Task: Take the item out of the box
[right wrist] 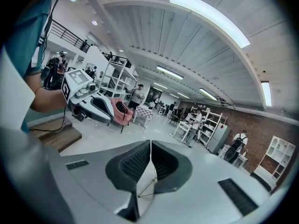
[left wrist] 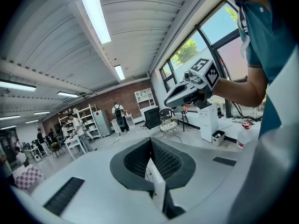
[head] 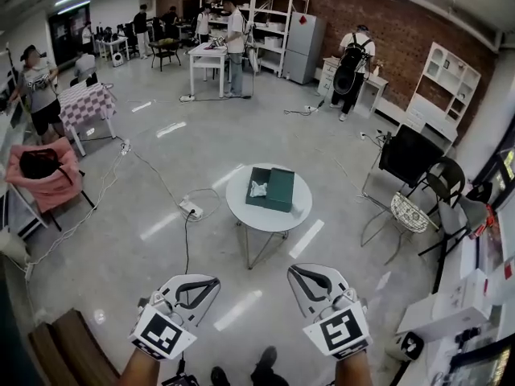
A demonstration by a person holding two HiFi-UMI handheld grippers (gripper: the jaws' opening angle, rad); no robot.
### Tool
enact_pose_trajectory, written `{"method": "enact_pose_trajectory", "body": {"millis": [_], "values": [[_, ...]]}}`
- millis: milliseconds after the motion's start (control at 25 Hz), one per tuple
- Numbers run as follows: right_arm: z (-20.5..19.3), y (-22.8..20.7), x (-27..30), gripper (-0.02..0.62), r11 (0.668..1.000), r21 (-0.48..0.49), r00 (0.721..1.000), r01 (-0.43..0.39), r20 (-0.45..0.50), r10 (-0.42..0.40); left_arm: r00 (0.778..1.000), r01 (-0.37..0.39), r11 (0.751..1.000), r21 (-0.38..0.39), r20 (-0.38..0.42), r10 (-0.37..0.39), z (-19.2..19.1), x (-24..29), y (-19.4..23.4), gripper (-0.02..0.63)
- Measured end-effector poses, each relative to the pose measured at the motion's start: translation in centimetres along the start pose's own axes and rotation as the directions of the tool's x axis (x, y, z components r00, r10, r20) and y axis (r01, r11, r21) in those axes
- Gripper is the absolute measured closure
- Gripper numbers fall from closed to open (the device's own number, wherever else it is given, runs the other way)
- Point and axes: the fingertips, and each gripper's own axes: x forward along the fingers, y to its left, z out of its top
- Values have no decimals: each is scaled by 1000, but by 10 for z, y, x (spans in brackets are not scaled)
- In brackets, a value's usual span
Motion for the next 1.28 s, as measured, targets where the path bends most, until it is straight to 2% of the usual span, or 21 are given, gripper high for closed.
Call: {"method": "enact_pose_trajectory", "body": {"millis": [440, 800, 1080, 1280], "values": [[-25, -115, 53, 557, 997, -17, 997, -74, 38, 74, 996, -75, 997, -20, -42, 74, 24, 104, 51, 586], [-69, -189, 60, 557, 992, -33, 990, -120, 71, 122, 987, -139, 990, -16, -79, 137, 42, 185, 52, 587], [-106, -246, 65, 557, 997, 8, 996, -81, 48, 80, 993, -93, 996, -1, -73, 92, 53, 257, 63, 586], [-124, -283, 88, 557, 999, 34, 1000, -4, -3, 5, 999, -5, 1000, 17, -33, 6, 49, 309, 94, 587]]}}
